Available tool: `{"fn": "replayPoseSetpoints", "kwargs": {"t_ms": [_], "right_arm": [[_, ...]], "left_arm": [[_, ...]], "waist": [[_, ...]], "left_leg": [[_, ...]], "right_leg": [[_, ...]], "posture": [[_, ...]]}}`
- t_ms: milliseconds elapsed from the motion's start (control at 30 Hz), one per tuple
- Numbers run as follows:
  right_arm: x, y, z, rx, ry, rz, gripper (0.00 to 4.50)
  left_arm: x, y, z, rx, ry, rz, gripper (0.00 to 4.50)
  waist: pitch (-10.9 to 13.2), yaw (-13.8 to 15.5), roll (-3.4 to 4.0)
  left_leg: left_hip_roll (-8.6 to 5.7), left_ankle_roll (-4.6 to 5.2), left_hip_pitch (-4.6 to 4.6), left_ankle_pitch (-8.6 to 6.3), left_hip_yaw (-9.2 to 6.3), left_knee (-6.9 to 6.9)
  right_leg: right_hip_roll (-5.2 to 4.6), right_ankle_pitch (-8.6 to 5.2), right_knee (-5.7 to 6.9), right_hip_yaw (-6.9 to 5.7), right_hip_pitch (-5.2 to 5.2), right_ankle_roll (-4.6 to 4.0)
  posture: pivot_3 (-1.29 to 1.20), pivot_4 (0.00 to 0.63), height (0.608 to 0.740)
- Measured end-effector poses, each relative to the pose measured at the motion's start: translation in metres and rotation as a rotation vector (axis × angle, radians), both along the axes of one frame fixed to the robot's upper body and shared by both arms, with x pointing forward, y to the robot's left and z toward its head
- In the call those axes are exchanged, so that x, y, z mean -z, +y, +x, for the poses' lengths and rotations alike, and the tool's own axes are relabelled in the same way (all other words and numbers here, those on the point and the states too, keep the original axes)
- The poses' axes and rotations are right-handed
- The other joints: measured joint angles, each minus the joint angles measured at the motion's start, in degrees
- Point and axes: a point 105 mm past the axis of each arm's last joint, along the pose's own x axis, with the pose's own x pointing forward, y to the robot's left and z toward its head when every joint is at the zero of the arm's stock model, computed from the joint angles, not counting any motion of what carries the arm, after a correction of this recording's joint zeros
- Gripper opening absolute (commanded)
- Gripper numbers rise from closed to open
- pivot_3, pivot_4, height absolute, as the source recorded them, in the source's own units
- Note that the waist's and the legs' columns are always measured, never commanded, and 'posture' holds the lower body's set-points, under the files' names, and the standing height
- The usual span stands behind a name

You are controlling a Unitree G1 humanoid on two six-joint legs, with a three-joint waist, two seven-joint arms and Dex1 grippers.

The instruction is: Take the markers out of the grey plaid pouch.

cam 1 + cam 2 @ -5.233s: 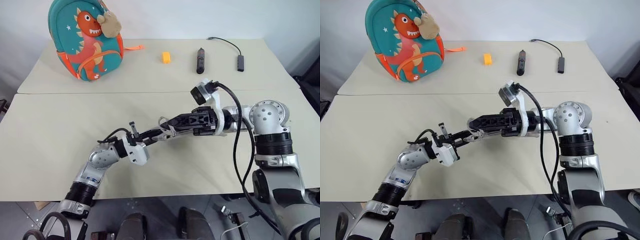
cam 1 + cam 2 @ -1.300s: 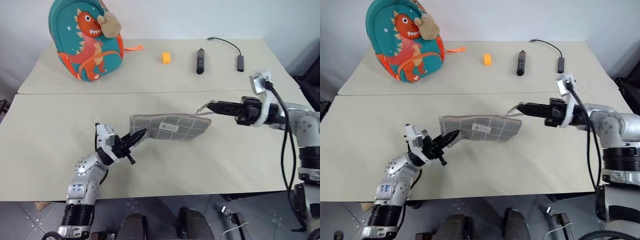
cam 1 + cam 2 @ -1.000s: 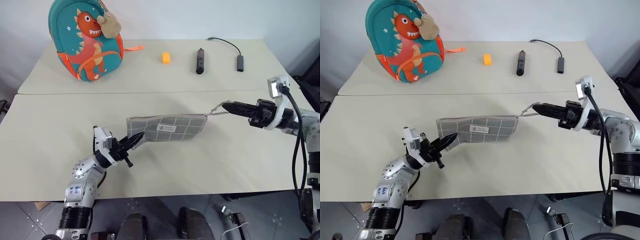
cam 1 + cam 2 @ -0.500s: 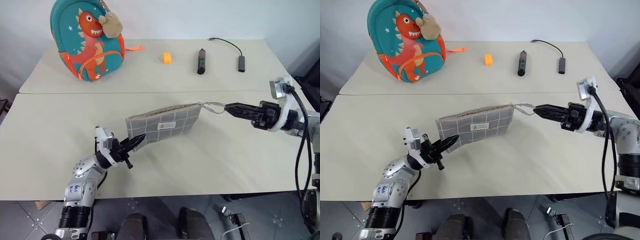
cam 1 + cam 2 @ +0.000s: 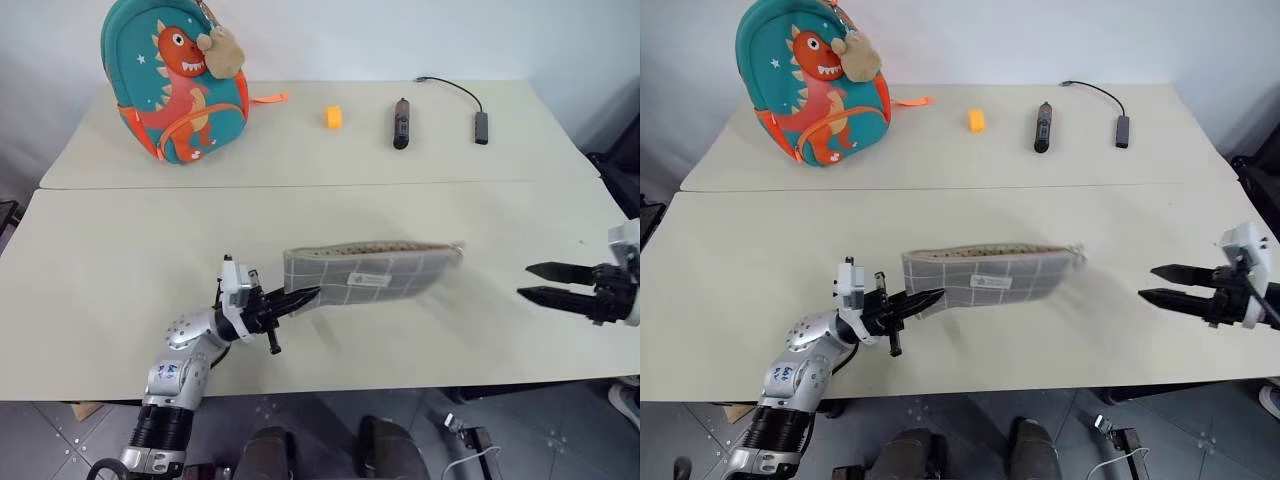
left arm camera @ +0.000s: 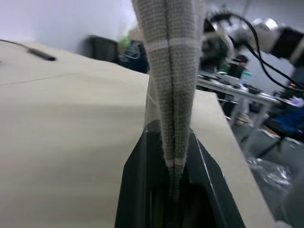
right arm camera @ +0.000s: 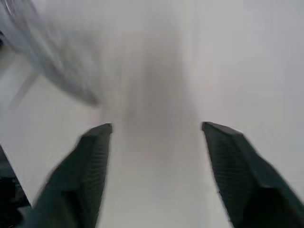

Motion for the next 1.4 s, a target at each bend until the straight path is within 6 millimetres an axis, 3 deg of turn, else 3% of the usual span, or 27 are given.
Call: {"fn": "replayPoseSetpoints", "kwargs": {"t_ms": [133, 233, 300, 400, 467, 867, 1033, 1133, 1267, 1400], "right_arm": [[-0.049, 0.038, 0.002, -0.133, -0.171, -0.048, 0.94], [-0.059, 0.062, 0.004, -0.204, -0.221, -0.087, 0.05], [-0.057, 0.098, 0.008, -0.319, -0.257, -0.085, 0.05], [-0.035, 0.147, 0.014, -0.456, -0.241, -0.102, 0.05], [-0.023, 0.162, 0.021, -0.478, -0.226, -0.131, 0.05], [-0.009, 0.18, 0.014, -0.678, -0.302, -0.191, 0.05], [0.011, 0.182, 0.012, -0.746, -0.312, -0.334, 0.05], [0.027, 0.182, 0.01, -0.745, -0.281, -0.476, 0.05], [0.03, 0.19, 0.0, -0.729, -0.281, -0.523, 0.05], [0.037, 0.184, -0.006, -0.669, -0.262, -0.612, 0.05]], "left_arm": [[0.001, -0.003, 0.002, 0.013, -0.002, 0.017, 0.0], [0.002, -0.002, 0.002, 0.013, -0.003, 0.022, 0.0], [0.005, 0.0, 0.002, 0.014, 0.002, 0.037, 0.0], [0.005, -0.003, 0.001, 0.022, 0.0, 0.037, 0.0], [0.007, -0.002, 0.0, 0.022, 0.002, 0.042, 0.0], [0.009, 0.0, -0.001, -0.004, -0.002, 0.055, 0.0], [0.012, 0.0, -0.003, -0.013, -0.014, 0.067, 0.0], [0.017, 0.0, -0.008, -0.013, -0.052, 0.101, 0.0], [0.019, 0.002, -0.014, -0.03, -0.078, 0.106, 0.0], [0.025, 0.005, -0.022, -0.057, -0.115, 0.122, 0.0]], "waist": [[0.0, 0.0, 0.0], [0.01, 0.37, -0.01], [0.01, 0.27, -0.01], [0.01, 0.13, -0.01], [0.01, 0.54, -0.01], [0.01, 0.24, -0.02], [0.01, 0.2, -0.02], [0.0, 0.17, -0.01], [0.0, 0.16, -0.01], [0.0, 0.18, -0.01]], "left_leg": [[0.04, -0.03, 0.01, -0.01, -0.09, 0.0], [0.01, -0.01, -0.02, -0.02, -0.13, 0.0], [0.02, -0.01, -0.02, -0.02, -0.1, 0.01], [0.02, -0.03, -0.03, -0.02, -0.09, 0.01], [-0.03, -0.01, -0.15, -0.02, -0.15, 0.04], [-0.04, 0.08, -0.16, -0.07, -0.15, 0.06], [-0.04, 0.08, -0.15, -0.07, -0.15, 0.06], [-0.02, 0.08, -0.15, -0.07, -0.14, 0.06], [0.0, 0.07, -0.15, -0.08, -0.15, 0.06], [0.0, 0.05, -0.13, -0.09, -0.16, 0.07]], "right_leg": [[0.0, 0.01, 0.01, -0.02, 0.01, -0.04], [0.0, 0.04, -0.02, -0.03, 0.02, -0.08], [0.0, 0.08, -0.04, -0.02, 0.0, -0.13], [0.0, 0.08, 0.0, -0.04, -0.02, -0.14], [-0.01, 0.08, -0.02, -0.09, -0.05, -0.14], [0.0, 0.09, -0.08, -0.17, 0.0, -0.12], [0.0, 0.09, -0.08, -0.17, -0.01, -0.12], [0.0, 0.09, -0.08, -0.17, -0.02, -0.12], [0.0, 0.09, -0.08, -0.17, -0.02, -0.12], [-0.01, 0.09, -0.09, -0.16, -0.01, -0.13]], "posture": [[0.0, 0.15, 0.74], [0.0, 0.15, 0.74], [0.0, 0.15, 0.74], [0.0, 0.15, 0.74], [0.0, 0.15, 0.74], [0.0, 0.15, 0.74], [0.0, 0.15, 0.74], [0.0, 0.15, 0.74], [0.0, 0.15, 0.74], [0.0, 0.15, 0.74]]}}
